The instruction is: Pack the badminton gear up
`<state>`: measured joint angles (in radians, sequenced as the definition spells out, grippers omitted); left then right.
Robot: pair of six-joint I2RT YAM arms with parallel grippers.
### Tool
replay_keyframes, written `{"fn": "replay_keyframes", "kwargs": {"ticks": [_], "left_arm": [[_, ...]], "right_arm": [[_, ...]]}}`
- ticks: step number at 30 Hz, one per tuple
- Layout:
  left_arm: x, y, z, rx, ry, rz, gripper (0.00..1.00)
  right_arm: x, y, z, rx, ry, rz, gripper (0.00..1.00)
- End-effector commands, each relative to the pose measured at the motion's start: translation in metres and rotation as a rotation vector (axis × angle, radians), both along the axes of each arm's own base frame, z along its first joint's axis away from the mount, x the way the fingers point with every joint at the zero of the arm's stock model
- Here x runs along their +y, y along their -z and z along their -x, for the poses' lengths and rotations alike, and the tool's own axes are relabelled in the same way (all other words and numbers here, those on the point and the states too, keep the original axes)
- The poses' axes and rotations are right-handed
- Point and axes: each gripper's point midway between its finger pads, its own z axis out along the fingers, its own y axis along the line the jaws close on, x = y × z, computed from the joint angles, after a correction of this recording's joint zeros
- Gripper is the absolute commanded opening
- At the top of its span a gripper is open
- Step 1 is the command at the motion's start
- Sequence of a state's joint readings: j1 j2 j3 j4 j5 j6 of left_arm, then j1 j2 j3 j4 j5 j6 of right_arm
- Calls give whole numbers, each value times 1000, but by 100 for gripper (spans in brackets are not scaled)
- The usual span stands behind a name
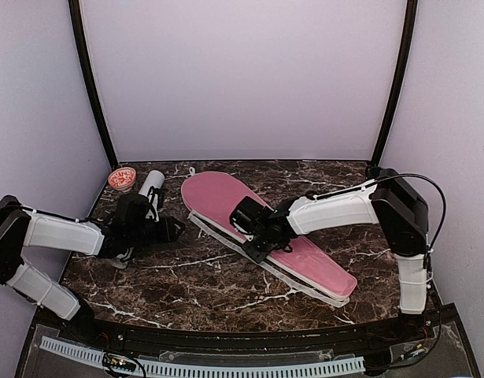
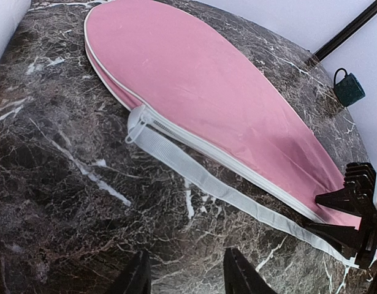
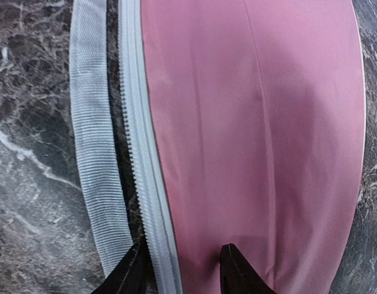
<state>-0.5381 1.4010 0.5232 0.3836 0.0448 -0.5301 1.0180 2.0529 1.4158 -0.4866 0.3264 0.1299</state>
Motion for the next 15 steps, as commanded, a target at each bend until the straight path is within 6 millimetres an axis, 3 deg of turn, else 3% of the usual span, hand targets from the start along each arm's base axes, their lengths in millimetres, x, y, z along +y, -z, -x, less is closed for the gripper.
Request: {"fn": "replay_keyframes", "kwargs": {"ticks": [1,5,8,9,15], "left_arm": [[-1,-10,-9,-32,-1,11,42],[-1,-9,-12,-33,-7,6,42],[-1,-7,-15,-34,-10,-3,42],[-1,-5,-15,-31,-9,-7,42],[-1,1,-23,-24,-6,-9,41]], "right_arm": [[-9,15,-5,-43,13,91,39],[-19,31,-7,-57,30,158,27],[-21,34,-7,-63,39,173,7],[-20,31,-8,-65,43,167,1],[-10,-18,-12,-95,54,35,0]]}}
